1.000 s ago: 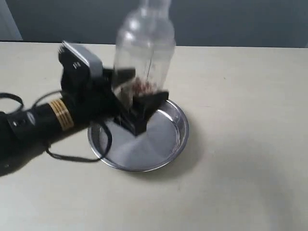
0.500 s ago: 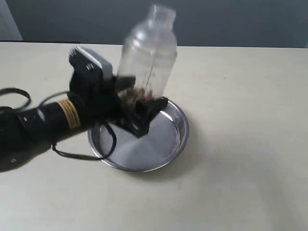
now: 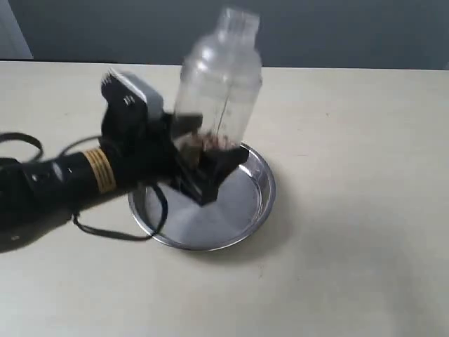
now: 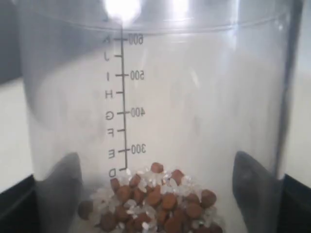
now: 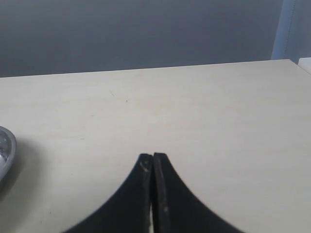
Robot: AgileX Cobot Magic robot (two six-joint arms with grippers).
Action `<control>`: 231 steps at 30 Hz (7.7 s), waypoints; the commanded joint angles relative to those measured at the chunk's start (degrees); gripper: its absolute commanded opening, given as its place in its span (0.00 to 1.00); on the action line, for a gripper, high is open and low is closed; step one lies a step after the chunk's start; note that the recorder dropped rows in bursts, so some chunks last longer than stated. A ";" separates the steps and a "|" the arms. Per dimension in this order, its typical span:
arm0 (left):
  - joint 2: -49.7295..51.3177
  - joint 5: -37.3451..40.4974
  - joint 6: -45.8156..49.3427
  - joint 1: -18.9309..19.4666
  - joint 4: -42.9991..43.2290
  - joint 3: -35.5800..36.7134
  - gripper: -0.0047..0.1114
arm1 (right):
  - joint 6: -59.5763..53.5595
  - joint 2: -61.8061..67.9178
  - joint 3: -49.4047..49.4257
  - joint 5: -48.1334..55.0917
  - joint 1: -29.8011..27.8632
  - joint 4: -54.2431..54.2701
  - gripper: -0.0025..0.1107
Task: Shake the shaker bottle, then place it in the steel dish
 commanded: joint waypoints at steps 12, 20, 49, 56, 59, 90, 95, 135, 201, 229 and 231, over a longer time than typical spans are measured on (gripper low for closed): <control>7.06 -8.98 2.67 -0.12 -14.28 3.62 0.04 | -0.14 -0.25 0.09 -0.65 0.08 -0.05 0.01; 6.59 -0.91 11.42 0.45 -23.76 1.57 0.04 | -0.14 -0.25 0.09 -0.65 0.08 -0.05 0.01; 5.87 0.32 2.03 -2.08 -22.76 1.41 0.04 | -0.14 -0.25 0.09 -0.65 0.08 -0.05 0.01; 5.70 2.81 9.37 -1.97 -24.73 1.41 0.04 | -0.14 -0.25 0.09 -0.65 0.08 -0.05 0.01; 4.62 5.32 11.80 -2.35 -16.05 1.41 0.05 | -0.14 -0.25 0.09 -0.65 0.08 -0.05 0.01; 6.25 4.33 7.75 -2.32 -31.50 1.41 0.04 | -0.14 -0.25 0.09 -0.65 0.08 -0.05 0.01; 4.06 4.66 7.37 -2.47 8.52 1.41 0.04 | -0.14 -0.25 0.09 -0.65 0.08 -0.05 0.01; 21.78 -23.28 10.58 -0.67 -15.17 0.54 0.04 | -0.14 -0.25 0.09 -0.65 0.08 -0.05 0.01; 32.70 -15.06 8.16 -0.67 -20.63 -11.96 0.04 | -0.14 -0.25 0.09 -0.65 0.08 -0.05 0.01; 36.12 -12.66 6.56 -0.67 -21.55 -11.96 0.04 | -0.14 -0.25 0.09 -0.65 0.08 -0.05 0.01; 36.12 -14.13 6.91 -0.67 -20.60 -11.96 0.04 | -0.14 -0.25 0.09 -0.65 0.08 -0.05 0.01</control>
